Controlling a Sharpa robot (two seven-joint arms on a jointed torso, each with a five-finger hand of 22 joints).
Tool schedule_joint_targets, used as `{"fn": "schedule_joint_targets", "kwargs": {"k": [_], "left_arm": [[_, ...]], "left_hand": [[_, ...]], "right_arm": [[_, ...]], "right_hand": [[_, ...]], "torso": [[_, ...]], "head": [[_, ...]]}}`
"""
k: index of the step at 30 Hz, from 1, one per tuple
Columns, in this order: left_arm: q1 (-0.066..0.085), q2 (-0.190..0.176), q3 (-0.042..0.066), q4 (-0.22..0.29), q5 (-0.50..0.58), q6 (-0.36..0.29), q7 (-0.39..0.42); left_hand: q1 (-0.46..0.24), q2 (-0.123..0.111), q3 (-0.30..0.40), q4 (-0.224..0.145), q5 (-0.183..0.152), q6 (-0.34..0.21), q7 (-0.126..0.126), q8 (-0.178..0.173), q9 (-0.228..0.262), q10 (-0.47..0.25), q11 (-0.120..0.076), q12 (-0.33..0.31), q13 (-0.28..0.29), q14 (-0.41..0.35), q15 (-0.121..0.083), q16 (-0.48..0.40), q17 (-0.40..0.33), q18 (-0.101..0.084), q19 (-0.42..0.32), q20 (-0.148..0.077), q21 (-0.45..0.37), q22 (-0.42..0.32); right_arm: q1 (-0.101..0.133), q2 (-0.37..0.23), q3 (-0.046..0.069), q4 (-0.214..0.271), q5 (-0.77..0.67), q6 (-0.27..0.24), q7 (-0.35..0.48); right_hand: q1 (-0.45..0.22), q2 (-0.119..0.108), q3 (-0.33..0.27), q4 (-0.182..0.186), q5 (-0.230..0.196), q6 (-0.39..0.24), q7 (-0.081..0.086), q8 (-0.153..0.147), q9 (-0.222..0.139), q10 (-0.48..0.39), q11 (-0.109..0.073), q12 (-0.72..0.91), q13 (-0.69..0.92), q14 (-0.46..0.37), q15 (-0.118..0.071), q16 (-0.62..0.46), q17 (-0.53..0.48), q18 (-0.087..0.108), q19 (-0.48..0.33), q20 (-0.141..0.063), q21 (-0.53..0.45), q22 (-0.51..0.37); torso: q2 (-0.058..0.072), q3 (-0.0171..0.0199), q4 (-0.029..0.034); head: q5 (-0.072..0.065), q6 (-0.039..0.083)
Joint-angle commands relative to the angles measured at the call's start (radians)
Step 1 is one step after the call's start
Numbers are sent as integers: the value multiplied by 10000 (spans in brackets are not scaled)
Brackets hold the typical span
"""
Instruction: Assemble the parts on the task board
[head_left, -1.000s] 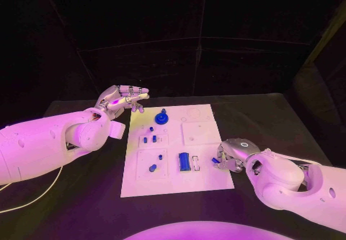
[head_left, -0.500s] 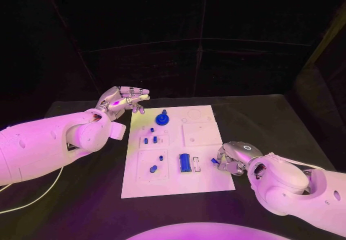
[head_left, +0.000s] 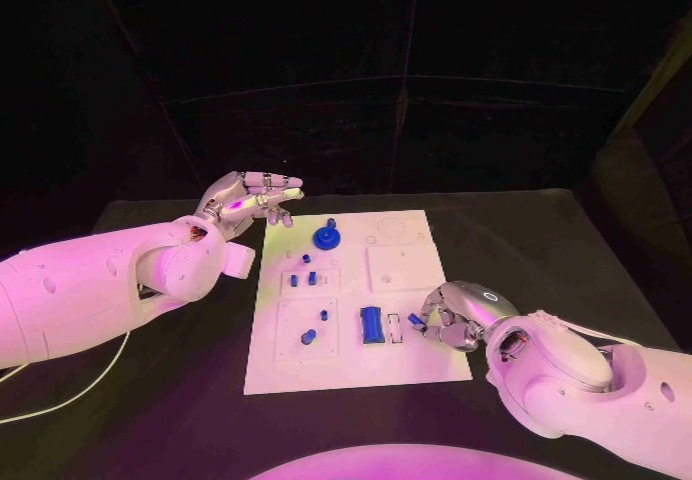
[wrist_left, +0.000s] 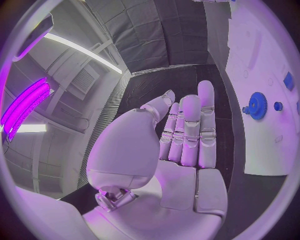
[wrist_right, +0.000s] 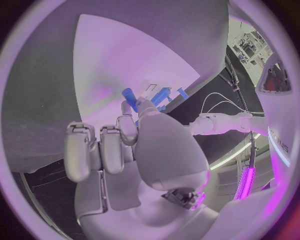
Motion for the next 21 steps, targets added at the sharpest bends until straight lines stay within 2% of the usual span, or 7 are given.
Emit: {"fn": "schedule_joint_targets", "kwargs": {"k": [1, 5, 9, 21], "left_arm": [[14, 9, 8, 25, 19, 116, 37], [15, 27, 8, 26, 18, 132, 25], [15, 39, 8, 30, 18, 144, 17], [16, 56, 8, 14, 18, 152, 0]], "left_hand": [[18, 38, -14, -55, 65, -63, 23, 55, -1, -89, 3, 43, -13, -63, 25, -3, -9, 144, 86, 13, -67, -13], [122, 75, 32, -119, 72, -66, 25, 70, 0, -101, 1, 63, -16, -73, 17, 5, -18, 146, 93, 2, -66, -15], [136, 81, 39, -128, 72, -67, 26, 73, 0, -103, 1, 67, -16, -74, 16, 7, -17, 145, 94, 0, -65, -14], [240, 125, 95, -196, 74, -65, 29, 92, 2, -107, 1, 94, -19, -85, 8, 13, -34, 144, 99, -12, -55, -8]], "right_arm": [[15, 110, 1, -65, 535, -178, -11], [16, 372, 1, -187, 710, -105, -86], [16, 561, 1, -268, 888, -78, -121], [17, 827, 2, -364, 730, -458, -148]], "right_hand": [[-170, 10, 85, 19, -78, 187, -96, -79, 50, 185, -94, 117, 561, 751, -59, 48, 929, -55, 311, -48, 41, 1877], [-235, -25, 137, 46, -112, 200, -95, -90, 53, 195, -91, 132, 573, 753, -55, 53, 938, -55, 311, -45, 41, 1878], [-318, -66, 186, 82, -134, 220, -98, -98, 57, 205, -93, 140, 579, 756, -55, 59, 949, -57, 317, -43, 47, 1885], [-550, -149, 317, 190, -179, 298, -128, -94, 84, 241, -111, 178, 609, 759, -65, 62, 958, -60, 327, -46, 56, 1897]], "torso": [[-2, -7, 1], [1, 3, -21], [8, 3, -10], [-11, 10, -24]], "head": [[6, -7], [31, -1], [46, -2], [87, -19]]}}
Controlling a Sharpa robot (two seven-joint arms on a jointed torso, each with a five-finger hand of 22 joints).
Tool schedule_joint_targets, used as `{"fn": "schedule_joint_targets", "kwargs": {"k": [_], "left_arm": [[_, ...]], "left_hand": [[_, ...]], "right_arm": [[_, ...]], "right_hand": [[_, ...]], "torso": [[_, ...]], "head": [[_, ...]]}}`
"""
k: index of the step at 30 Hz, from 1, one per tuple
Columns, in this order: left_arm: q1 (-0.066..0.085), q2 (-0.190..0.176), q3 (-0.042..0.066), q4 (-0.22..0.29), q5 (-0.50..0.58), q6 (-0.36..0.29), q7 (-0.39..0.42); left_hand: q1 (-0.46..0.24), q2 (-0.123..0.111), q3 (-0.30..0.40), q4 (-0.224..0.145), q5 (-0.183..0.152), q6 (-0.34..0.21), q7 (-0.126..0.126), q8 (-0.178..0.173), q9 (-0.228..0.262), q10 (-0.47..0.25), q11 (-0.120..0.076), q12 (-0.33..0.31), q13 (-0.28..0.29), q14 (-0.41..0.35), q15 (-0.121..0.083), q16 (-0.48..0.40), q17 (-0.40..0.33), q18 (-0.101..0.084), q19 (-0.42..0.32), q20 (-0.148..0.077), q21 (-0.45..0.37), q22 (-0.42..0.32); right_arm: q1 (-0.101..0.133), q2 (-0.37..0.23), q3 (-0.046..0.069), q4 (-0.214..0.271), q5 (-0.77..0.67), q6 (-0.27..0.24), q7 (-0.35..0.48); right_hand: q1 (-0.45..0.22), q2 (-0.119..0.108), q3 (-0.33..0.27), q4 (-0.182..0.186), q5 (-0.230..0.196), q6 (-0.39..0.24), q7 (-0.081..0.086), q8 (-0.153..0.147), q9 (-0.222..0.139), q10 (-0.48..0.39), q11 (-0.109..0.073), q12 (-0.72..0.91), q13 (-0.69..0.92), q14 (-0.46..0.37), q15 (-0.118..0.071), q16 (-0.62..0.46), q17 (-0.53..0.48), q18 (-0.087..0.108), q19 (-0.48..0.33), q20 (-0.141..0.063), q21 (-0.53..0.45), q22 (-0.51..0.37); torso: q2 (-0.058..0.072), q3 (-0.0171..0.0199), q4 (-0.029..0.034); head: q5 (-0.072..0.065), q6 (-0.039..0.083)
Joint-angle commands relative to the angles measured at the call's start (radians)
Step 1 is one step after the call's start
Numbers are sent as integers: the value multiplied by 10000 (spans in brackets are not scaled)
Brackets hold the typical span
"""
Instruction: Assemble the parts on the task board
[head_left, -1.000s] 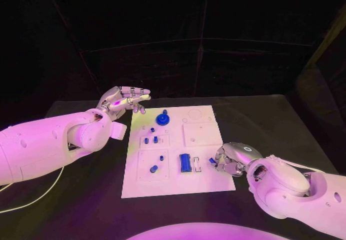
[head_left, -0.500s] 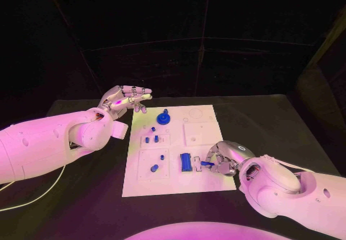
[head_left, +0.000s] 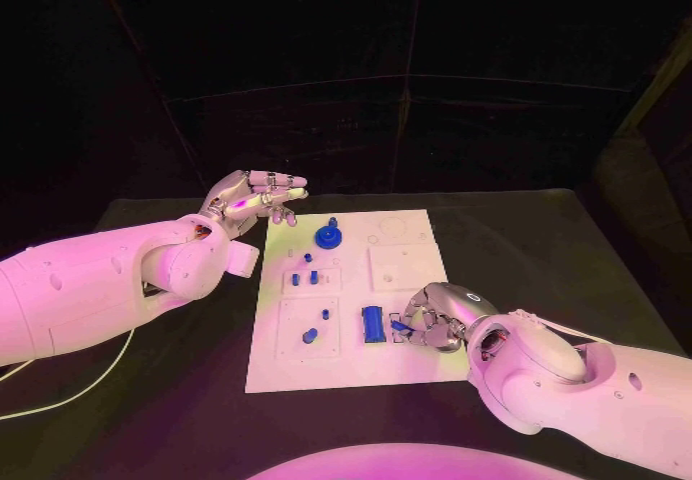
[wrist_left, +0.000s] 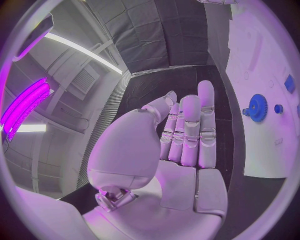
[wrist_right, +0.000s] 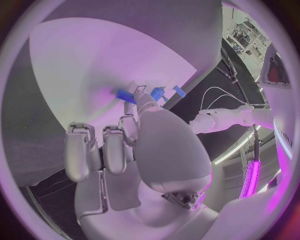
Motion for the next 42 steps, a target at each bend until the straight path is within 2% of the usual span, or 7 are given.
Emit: {"fn": "schedule_joint_targets", "kwargs": {"k": [1, 6, 10, 16, 25, 35, 42], "left_arm": [[14, 17, 8, 10, 18, 132, 17], [14, 35, 8, -4, 18, 143, 15], [14, 44, 8, -7, 18, 152, 9], [14, 46, 8, -7, 18, 168, -7], [14, 43, 8, 5, 18, 203, -52], [14, 49, 8, 13, 17, 269, -98], [14, 45, 8, 15, 17, 307, -121]], "left_hand": [[120, 6, -3, -43, 27, -65, 29, 52, 2, -35, 1, 52, -11, -85, 8, 13, -13, 145, 68, 19, -55, -9], [126, 10, 0, -47, 26, -65, 30, 54, 2, -35, 2, 54, -11, -85, 8, 15, -11, 144, 68, 18, -53, -9], [126, 10, 0, -47, 26, -65, 30, 54, 2, -35, 2, 54, -11, -85, 8, 15, -11, 144, 68, 18, -53, -9], [116, 11, -3, -42, 23, -66, 35, 56, 2, -38, 6, 57, -12, -88, 10, 15, -16, 143, 68, 19, -52, -8], [216, 54, 54, -111, 26, -70, 35, 72, 2, -48, 3, 80, -17, -104, 3, 15, -42, 143, 65, 7, -36, 5], [358, 89, 140, -226, 29, -78, 45, 88, -1, -63, 7, 103, -25, -138, -8, 1, -94, 143, 51, -15, 2, 37], [368, 93, 149, -235, 30, -78, 44, 90, -1, -66, 8, 105, -26, -147, -8, -8, -113, 142, 47, -17, 6, 41]], "right_arm": [[12, 25, 2, 19, 8, -343, -35], [12, 51, 2, 27, -1, -409, -35], [12, 58, 3, 21, -52, -392, -146], [12, 97, 3, -35, -136, -171, -371], [12, 184, 4, -115, -182, 300, -696], [12, 337, 5, -206, -259, 248, -816], [13, 354, 5, -241, -283, 226, -738]], "right_hand": [[-132, 2, 54, 52, -66, 70, -12, 18, 28, 139, -78, 78, 28, 706, 64, 67, 967, -62, 333, -48, 61, 1903], [-508, -52, 131, 269, -106, 159, -57, 35, 67, 204, -111, 138, 70, 717, 41, 95, 1014, -73, 365, -63, 92, 1937], [-876, -142, 93, 459, 373, 300, -120, 105, 140, 260, -158, 175, 100, 724, 3, 109, 1041, -81, 394, -97, 119, 1968], [-1146, -165, 15, 599, 447, 432, -179, 198, 223, 288, -204, 165, 95, 725, -35, 110, 1047, -82, 398, -131, 122, 1973], [-1271, -184, -42, 641, 439, 493, -210, 253, 273, 296, -228, 155, 92, 723, -55, 103, 1039, -83, 399, -150, 121, 1974], [-1282, -175, -44, 643, 442, 500, -217, 261, 282, 294, -233, 148, 88, 719, -58, 91, 1020, -77, 384, -153, 106, 1958], [-1486, -89, -99, 687, 432, 551, -246, 327, 348, 334, -257, 196, 128, 723, -80, 99, 1037, -80, 393, -175, 113, 1968]], "torso": [[-10, 4, -9], [-9, 8, -15], [-1, 2, -7], [1, 1, 0], [-7, -2, -5], [-7, 1, 0], [-1, -2, -13]], "head": [[6, 1], [6, 14], [-13, 22], [-25, 22], [-19, -12], [-45, 15], [-27, 23]]}}
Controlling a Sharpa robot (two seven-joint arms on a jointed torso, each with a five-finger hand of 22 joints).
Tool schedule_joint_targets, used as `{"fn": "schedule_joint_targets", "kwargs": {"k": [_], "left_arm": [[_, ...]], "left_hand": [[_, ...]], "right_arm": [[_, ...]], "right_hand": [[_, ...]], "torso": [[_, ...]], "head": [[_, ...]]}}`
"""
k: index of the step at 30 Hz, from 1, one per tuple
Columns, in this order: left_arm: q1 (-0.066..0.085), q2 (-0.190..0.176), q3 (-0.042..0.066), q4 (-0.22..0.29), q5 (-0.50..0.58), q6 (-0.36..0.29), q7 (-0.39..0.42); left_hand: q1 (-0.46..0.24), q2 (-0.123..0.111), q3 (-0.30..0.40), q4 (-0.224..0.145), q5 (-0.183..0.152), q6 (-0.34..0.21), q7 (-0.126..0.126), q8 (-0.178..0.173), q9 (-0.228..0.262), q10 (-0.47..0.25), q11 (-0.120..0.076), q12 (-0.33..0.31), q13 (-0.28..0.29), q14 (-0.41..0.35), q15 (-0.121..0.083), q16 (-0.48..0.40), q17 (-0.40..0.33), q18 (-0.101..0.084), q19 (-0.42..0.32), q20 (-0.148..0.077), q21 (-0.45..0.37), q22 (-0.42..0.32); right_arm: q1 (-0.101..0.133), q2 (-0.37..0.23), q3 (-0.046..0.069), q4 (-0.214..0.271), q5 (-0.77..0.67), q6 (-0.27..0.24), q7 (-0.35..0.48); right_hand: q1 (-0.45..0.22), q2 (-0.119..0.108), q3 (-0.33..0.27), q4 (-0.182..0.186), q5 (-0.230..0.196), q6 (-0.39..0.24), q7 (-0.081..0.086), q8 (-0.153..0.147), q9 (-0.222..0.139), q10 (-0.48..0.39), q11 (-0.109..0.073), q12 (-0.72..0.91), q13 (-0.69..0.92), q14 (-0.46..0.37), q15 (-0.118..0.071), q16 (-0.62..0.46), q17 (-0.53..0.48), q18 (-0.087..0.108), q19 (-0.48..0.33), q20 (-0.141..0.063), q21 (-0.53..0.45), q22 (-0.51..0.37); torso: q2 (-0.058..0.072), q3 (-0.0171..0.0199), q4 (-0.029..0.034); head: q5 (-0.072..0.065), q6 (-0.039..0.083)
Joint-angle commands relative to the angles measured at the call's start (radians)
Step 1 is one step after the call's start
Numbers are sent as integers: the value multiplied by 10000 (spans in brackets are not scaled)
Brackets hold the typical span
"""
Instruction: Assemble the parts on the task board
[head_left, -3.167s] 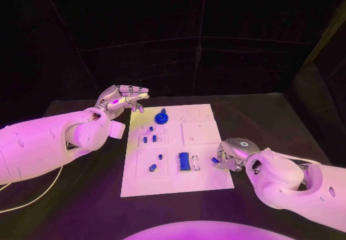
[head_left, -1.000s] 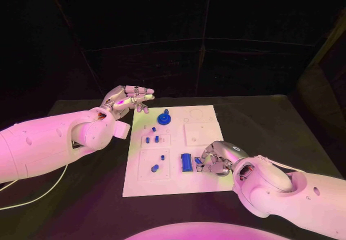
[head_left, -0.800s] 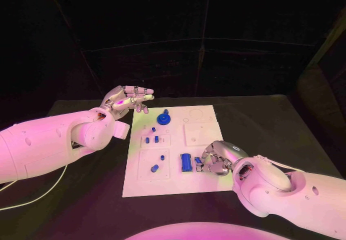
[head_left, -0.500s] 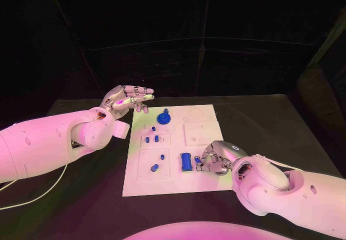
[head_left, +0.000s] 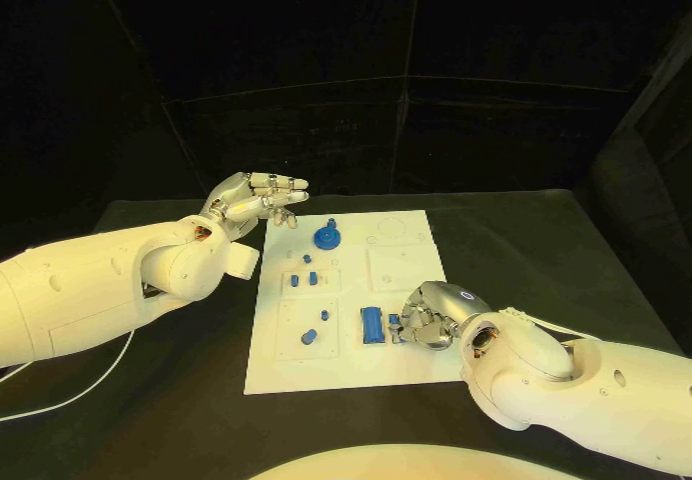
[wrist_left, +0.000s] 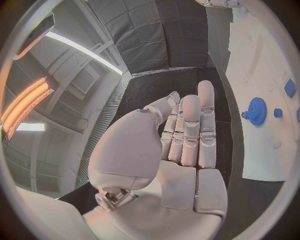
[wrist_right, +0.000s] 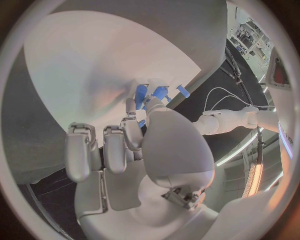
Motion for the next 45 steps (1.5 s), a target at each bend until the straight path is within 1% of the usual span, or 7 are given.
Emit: {"fn": "schedule_joint_targets", "kwargs": {"k": [1, 15, 16, 21, 26, 32, 45], "left_arm": [[14, 7, 7, 19, 17, 176, -18], [14, 6, 7, 21, 16, 215, -74], [14, 6, 7, 20, 15, 214, -79], [14, 12, 7, 15, 14, 216, -96], [14, 12, 7, 13, 14, 222, -107], [14, 1, 6, 19, 14, 235, -111], [14, -30, 6, 26, 14, 227, -105]], "left_hand": [[102, 11, 11, -43, 30, -42, 8, 53, -1, -67, 8, 59, -11, -75, -8, -8, -7, 143, 48, -17, 5, 15], [92, 3, 10, -47, 26, -44, 13, 55, -2, -74, 14, 60, -13, -83, -5, -11, -15, 140, 40, -16, 10, 21], [89, 0, 10, -48, 26, -45, 14, 56, -2, -76, 15, 61, -14, -89, -4, -16, -27, 139, 37, -16, 12, 22], [89, 0, 10, -48, 26, -46, 14, 56, -2, -76, 15, 61, -14, -89, -4, -16, -27, 139, 37, -16, 12, 23], [89, 0, 10, -48, 26, -46, 14, 56, -2, -76, 15, 61, -14, -89, -4, -16, -27, 139, 37, -16, 12, 23], [89, 0, 10, -48, 26, -46, 14, 56, -2, -76, 15, 61, -14, -89, -4, -16, -27, 139, 37, -16, 12, 23], [89, 0, 10, -48, 26, -46, 14, 56, -2, -76, 15, 61, -14, -89, -4, -16, -27, 139, 37, -16, 12, 23]], "right_arm": [[-7, 10, -14, -24, -74, 141, -200], [-7, 26, -14, -56, -78, 213, -230], [-7, 28, -14, -52, -78, 199, -223], [-7, 22, -14, -59, -78, 100, -183], [-7, -35, -13, -19, -87, -75, -56], [-9, -277, -13, 203, 94, -228, 622], [-11, -822, -16, 503, 478, 356, 1334]], "right_hand": [[-182, 14, -42, 61, 21, 77, -33, 98, 59, 61, -55, 29, 31, 726, -90, 26, 1045, -80, 421, -82, 32, 1971], [-821, 166, -428, 69, 472, 176, -124, 329, 279, 164, -133, 148, 136, 725, -157, 11, 1032, -80, 423, -150, 28, 1974], [-938, 158, -514, 79, 367, 173, -118, 344, 296, 167, -127, 145, 137, 723, -154, 5, 1025, -80, 422, -153, 26, 1973], [-1638, 324, -1080, 73, -1691, 128, -107, 411, 391, 160, -112, 97, 121, 718, -141, -19, 1000, -78, 415, -146, 14, 1967], [-1901, 443, -1551, 84, -2674, 60, -101, 465, 476, 142, -103, 61, 117, 714, -137, -41, 977, -75, 409, -138, 4, 1963], [-1776, 560, -1868, 54, -3319, -9, -92, 510, 550, 121, -94, 30, 115, 711, -130, -61, 956, -65, 381, -132, -30, 1936], [-478, 458, -2037, -407, -3154, -145, -51, 552, 643, 77, -63, -6, 119, 711, -104, -73, 955, -55, 350, -110, -68, 1910]], "torso": [[4, 0, -12], [5, 3, -9], [5, 3, -7], [-2, 0, -13], [-5, 7, -6], [-1, 7, -9], [-6, 1, -20]], "head": [[21, 1], [-16, 9], [-17, 9], [-25, 15], [-43, 14], [-7, 26], [-25, 34]]}}
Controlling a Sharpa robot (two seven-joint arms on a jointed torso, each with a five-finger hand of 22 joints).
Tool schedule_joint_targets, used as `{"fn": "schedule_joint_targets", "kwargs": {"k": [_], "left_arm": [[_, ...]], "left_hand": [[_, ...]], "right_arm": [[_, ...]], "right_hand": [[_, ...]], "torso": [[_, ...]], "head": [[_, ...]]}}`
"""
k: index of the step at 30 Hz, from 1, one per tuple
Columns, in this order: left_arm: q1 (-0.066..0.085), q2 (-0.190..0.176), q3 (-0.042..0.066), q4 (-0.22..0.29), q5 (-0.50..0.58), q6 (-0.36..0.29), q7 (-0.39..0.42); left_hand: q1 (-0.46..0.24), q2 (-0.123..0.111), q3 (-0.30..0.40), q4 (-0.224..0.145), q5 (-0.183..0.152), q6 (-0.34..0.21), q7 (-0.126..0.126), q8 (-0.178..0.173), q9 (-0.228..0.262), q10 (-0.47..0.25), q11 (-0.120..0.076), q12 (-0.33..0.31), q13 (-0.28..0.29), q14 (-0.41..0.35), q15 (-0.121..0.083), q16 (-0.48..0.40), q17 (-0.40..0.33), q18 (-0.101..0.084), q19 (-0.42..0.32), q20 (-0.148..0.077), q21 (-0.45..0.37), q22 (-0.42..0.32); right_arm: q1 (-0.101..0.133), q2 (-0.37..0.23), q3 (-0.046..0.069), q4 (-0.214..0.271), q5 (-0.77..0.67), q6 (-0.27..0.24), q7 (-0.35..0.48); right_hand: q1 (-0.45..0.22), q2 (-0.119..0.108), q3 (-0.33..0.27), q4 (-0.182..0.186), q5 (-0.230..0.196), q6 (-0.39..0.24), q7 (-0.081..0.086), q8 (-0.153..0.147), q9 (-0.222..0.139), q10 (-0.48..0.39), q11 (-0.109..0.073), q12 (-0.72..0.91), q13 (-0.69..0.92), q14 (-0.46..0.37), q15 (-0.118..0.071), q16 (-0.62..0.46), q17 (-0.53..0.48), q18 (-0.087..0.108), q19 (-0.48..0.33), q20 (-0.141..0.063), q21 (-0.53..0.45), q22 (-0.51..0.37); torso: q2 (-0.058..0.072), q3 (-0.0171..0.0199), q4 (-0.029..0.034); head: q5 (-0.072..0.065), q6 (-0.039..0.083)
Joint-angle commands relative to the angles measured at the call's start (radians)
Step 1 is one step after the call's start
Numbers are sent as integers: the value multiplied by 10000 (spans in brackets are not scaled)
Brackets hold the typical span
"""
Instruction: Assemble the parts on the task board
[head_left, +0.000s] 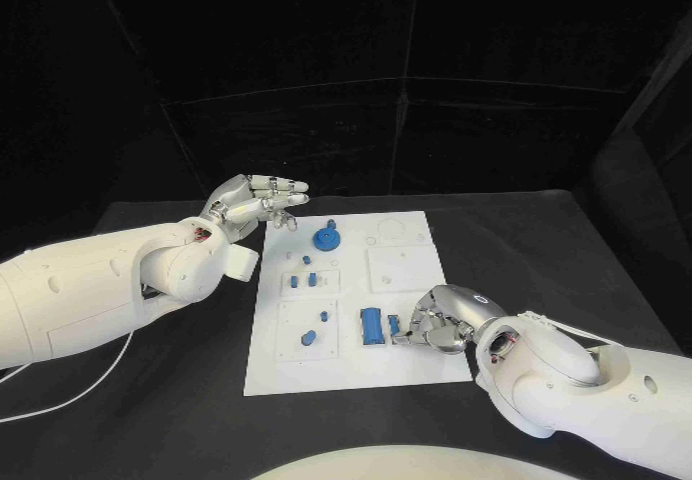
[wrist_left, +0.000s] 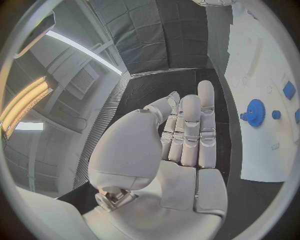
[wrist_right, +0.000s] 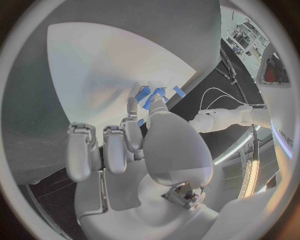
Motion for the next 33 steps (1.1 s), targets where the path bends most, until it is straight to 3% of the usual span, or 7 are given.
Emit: {"fn": "schedule_joint_targets", "kwargs": {"k": [1, 7, 12, 18, 23, 33], "left_arm": [[14, -5, 8, 17, 14, 115, 35], [13, 10, 8, 14, 14, 124, 39], [12, 14, 7, 10, 14, 125, 43], [12, 15, 7, 7, 14, 124, 39], [12, 22, 7, 1, 14, 128, 37], [12, 42, 5, -19, 14, 140, 20]], "left_hand": [[90, 0, 9, -49, 26, -46, 14, 56, -2, -77, 15, 61, -9, -90, -5, -16, -17, 139, 37, -16, 12, 17], [90, 0, 9, -49, 26, -46, 14, 56, -2, -77, 15, 61, -9, -90, -5, -16, -17, 139, 37, -16, 12, 17], [90, 0, 9, -49, 26, -46, 14, 56, -2, -77, 15, 61, -9, -90, -5, -16, -17, 139, 37, -16, 12, 17], [90, 0, 9, -49, 26, -46, 14, 56, -2, -77, 15, 61, -9, -90, -5, -16, -17, 139, 37, -16, 12, 17], [90, 0, 9, -49, 26, -46, 14, 56, -2, -77, 15, 61, -9, -90, -5, -16, -17, 139, 37, -16, 12, 17], [91, -6, 26, -74, 26, -52, 23, 62, -5, -86, 21, 71, -13, -102, 0, -12, -20, 136, 17, -17, 28, 34]], "right_arm": [[7, -18, -2, 53, 207, 298, 509], [6, 66, -3, -123, 246, 432, 460], [5, 273, -3, -366, 285, 425, 366], [5, 369, -3, -545, 296, 430, 250], [5, 401, -2, -625, 299, 450, 231], [7, 440, -2, -694, 618, 817, 532]], "right_hand": [[120, 37, 13, -59, 48, -59, -4, 45, 16, -27, 43, -31, 95, 710, -34, -32, 954, -54, 344, -40, -69, 1909], [221, 101, 3, -82, 59, -56, -6, 55, 27, -25, 41, -23, 103, 711, -33, -29, 960, -55, 348, -37, -66, 1913], [277, 207, -2, -69, 86, -48, -10, 67, 38, -21, 40, -15, 111, 711, -35, -31, 959, -55, 348, -37, -67, 1914], [294, 299, -11, -40, 107, -41, -14, 76, 47, -16, 37, -5, 120, 713, -37, -27, 967, -57, 355, -37, -60, 1922], [331, 330, -17, -46, 126, -40, -21, 82, 52, -10, 32, 6, 129, 713, -39, -27, 966, -56, 353, -38, -63, 1920], [397, 134, -282, -79, 51, -85, 6, 86, 75, -27, 50, -21, 118, 705, -31, -55, 929, -45, 320, -36, -101, 1888]], "torso": [[8, 2, -3], [9, 0, 22], [24, 16, 7], [13, -3, 4], [10, 5, 3], [4, 1, 10]], "head": [[-19, 12], [-31, 37], [15, 37], [-8, 31], [-20, 28], [-37, 27]]}}
